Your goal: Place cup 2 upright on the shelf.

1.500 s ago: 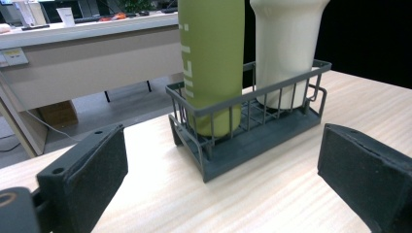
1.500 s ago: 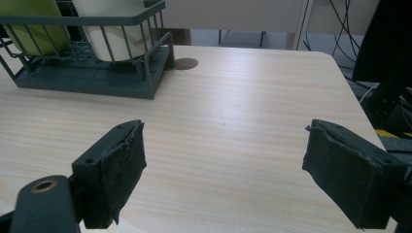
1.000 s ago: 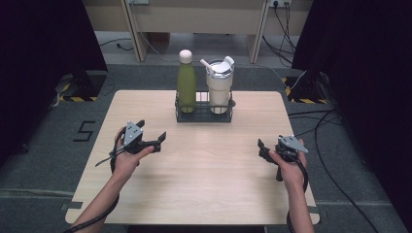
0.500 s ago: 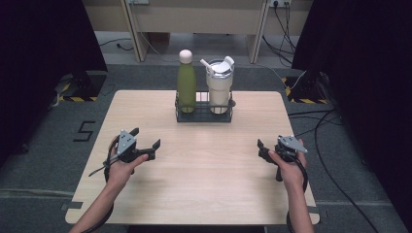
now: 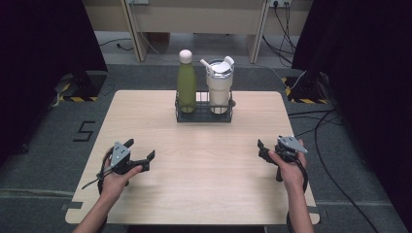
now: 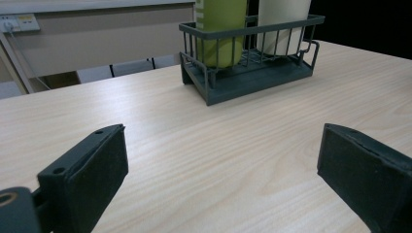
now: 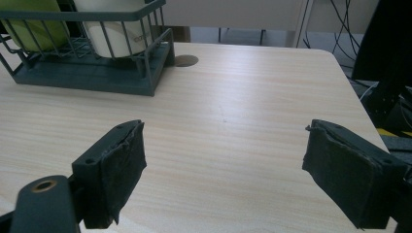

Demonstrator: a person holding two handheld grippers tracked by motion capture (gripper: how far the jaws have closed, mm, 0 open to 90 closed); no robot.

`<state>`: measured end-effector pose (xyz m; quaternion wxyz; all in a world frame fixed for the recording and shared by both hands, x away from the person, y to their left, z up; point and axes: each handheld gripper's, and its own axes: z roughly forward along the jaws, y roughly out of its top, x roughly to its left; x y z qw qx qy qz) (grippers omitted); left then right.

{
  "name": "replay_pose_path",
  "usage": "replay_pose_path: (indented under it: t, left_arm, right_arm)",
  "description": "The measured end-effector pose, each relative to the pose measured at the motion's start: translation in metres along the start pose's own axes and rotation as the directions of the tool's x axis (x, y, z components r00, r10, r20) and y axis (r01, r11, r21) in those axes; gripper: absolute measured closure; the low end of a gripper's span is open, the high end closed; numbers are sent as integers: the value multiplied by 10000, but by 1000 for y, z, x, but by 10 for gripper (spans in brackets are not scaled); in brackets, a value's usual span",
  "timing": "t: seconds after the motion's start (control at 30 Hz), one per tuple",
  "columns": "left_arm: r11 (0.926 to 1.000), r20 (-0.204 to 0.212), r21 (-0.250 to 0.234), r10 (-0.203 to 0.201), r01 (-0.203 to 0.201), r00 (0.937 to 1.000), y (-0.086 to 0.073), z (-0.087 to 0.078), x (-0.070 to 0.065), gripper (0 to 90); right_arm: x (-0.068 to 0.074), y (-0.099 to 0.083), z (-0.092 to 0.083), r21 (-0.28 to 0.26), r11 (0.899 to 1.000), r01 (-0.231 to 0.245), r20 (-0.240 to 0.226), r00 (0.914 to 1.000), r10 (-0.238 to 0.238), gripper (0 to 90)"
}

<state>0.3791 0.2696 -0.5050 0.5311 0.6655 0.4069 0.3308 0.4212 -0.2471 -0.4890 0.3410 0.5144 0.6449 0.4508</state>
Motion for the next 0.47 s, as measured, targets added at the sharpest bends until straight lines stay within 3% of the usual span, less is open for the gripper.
replay_pose_path:
  t: [0.47]
  left_arm:
    - [10000, -65, -40, 43, -43, 10000, -5, -4, -2, 35]
  right_arm:
    - [1, 0, -1, -54, 9999, 96, -18, 10000, -96, 149]
